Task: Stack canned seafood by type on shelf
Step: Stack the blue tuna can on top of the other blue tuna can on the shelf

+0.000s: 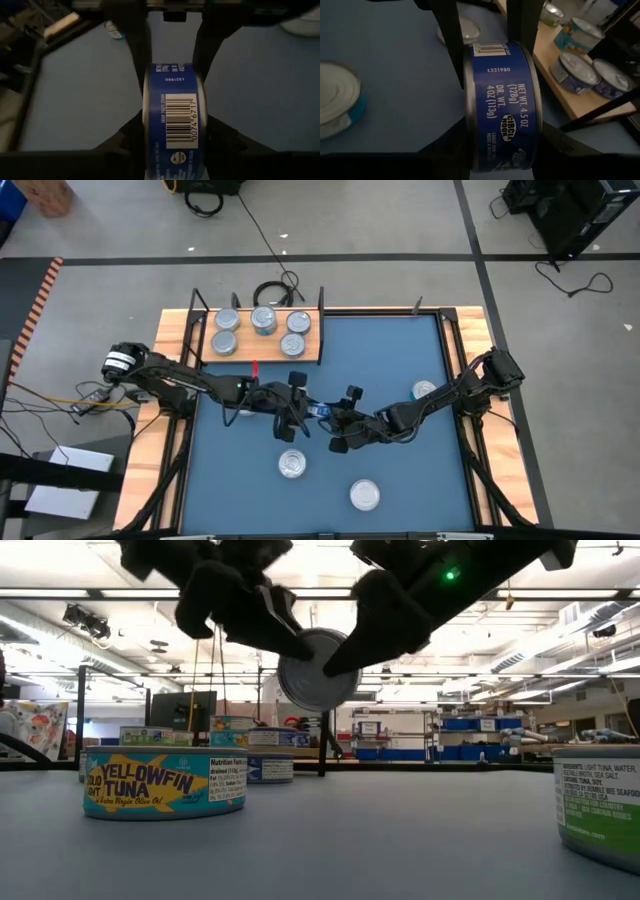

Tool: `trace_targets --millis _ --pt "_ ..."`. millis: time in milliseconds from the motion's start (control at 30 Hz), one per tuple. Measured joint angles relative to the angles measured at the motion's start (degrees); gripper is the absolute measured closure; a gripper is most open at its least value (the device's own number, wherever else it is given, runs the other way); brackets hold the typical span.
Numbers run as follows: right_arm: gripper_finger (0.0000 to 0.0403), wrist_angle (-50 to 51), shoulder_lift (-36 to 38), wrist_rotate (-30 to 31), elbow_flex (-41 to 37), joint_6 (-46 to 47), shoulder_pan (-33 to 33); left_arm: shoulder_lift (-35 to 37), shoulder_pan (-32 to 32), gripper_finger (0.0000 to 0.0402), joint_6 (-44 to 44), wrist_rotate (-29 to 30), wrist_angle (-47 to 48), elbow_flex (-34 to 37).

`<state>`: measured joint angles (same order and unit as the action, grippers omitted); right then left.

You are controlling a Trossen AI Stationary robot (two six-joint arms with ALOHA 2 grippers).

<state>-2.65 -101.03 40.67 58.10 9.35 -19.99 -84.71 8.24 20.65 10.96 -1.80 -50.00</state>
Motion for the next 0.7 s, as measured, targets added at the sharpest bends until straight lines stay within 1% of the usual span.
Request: trace_targets --millis 100,167,233,267,300,400,467,567,700 --pt "0.0176 0.57 0.07 0.84 -0.01 1.17 -0.04 2.60 0.82 0.0256 3.20 4.22 5.07 -1.36" --pt "0.0143 0.65 0.11 2.42 -0.01 1.34 -0.05 4.49 1.47 0.0256 4.83 8.36 7.76 -2.19" --pt "0.0129 1.55 0.07 1.99 -0.12 1.26 -0.20 6.65 1.67 0.0256 5.42 14.88 10.07 -2.97" --pt "0.0128 1.92 -0.11 1.69 -0.16 1.16 -0.39 8.07 1.48 0.0256 6.14 17.38 10.91 -3.20" --pt "0.0132 2.46 -0.15 1.58 -0.21 1.16 -0.52 9.02 1.30 0.0256 7.37 21.38 11.14 -3.29" --pt "0.0163 3.19 0.00 2.14 -0.21 1.14 -0.31 10.77 0.30 0.0256 12.33 31.75 12.14 -3.28" --pt "0.0197 4.15 0.00 2.35 -0.21 1.21 -0.18 11.06 -1.89 0.0256 15.89 35.04 11.78 -3.23" --pt "0.0262 4.06 0.00 1.79 -0.19 1.13 -0.41 10.73 -6.94 0.0256 18.68 35.78 11.63 -3.26" --pt "0.0359 4.88 0.00 -0.08 -0.20 1.09 -0.29 8.88 -14.65 0.0256 19.94 30.72 11.47 -3.22"
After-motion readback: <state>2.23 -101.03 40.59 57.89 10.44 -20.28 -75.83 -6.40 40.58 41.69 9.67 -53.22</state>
